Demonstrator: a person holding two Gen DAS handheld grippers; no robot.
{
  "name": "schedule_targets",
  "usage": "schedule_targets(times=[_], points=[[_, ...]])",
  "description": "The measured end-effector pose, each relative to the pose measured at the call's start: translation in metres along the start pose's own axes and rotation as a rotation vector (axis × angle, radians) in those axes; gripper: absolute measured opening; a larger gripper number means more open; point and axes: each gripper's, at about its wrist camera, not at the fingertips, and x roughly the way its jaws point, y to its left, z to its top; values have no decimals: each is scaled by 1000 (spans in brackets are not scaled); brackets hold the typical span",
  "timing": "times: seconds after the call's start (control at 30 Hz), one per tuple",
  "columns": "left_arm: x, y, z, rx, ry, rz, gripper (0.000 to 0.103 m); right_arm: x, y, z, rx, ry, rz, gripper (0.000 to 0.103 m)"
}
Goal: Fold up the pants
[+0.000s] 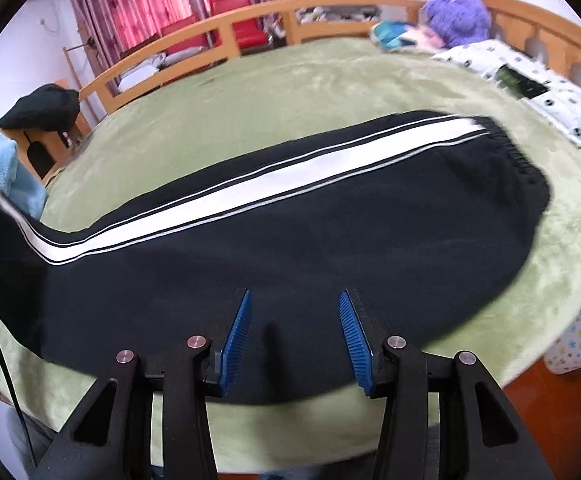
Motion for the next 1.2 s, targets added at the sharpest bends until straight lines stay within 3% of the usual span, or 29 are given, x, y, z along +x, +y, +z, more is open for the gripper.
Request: schedule_targets(times=[0.13, 0.23, 0.3, 0.4, 0.47, 0.53, 0.57, 0.6, 0.7, 0.8, 0.9, 1.07, 1.1, 1.13, 1.2], points=[[38, -88, -31, 52, 79, -88, 16, -21, -36, -17, -4, -20, -81, 47], [72, -125, -64, 36, 146, -148, 16, -27, -55, -29, 3, -1, -84, 47], [104, -147, -92, 57, 265, -160, 16, -26, -66, -38, 3, 21, -93, 47], [129, -157, -125, 105, 441, -105, 19, -23, -73, -45, 11, 50, -79, 47], [119, -149, -126, 89, 437, -132, 25, -22, -73, -47, 11, 58, -53, 47], [103, -136, -117, 60, 439, -206, 45, -18, -68, -44, 0, 53, -19, 47], [94, -129, -112, 41, 433, -234, 61, -16, -61, -43, -6, 49, -5, 47], [83, -120, -106, 19, 409, -249, 68, -13, -55, -39, -15, 44, 16, 47], [50, -86, -91, 9, 315, -205, 73, -1, -27, -24, -47, 19, 99, 48], [31, -43, -83, 10, 271, -83, 73, 13, 5, -9, -69, -2, 191, 49], [32, -5, -88, -51, 289, 3, 73, 29, 38, 4, -89, -23, 259, 49], [31, 49, -106, -173, 313, 37, 73, 65, 83, 18, -177, 13, 310, 49], [36, 52, -109, -186, 317, 39, 73, 77, 89, 18, -190, 46, 290, 46], [36, 61, -113, -210, 321, 32, 73, 90, 95, 16, -205, 92, 273, 27], [36, 74, -120, -237, 329, 21, 73, 95, 102, 12, -245, 98, 233, 18]])
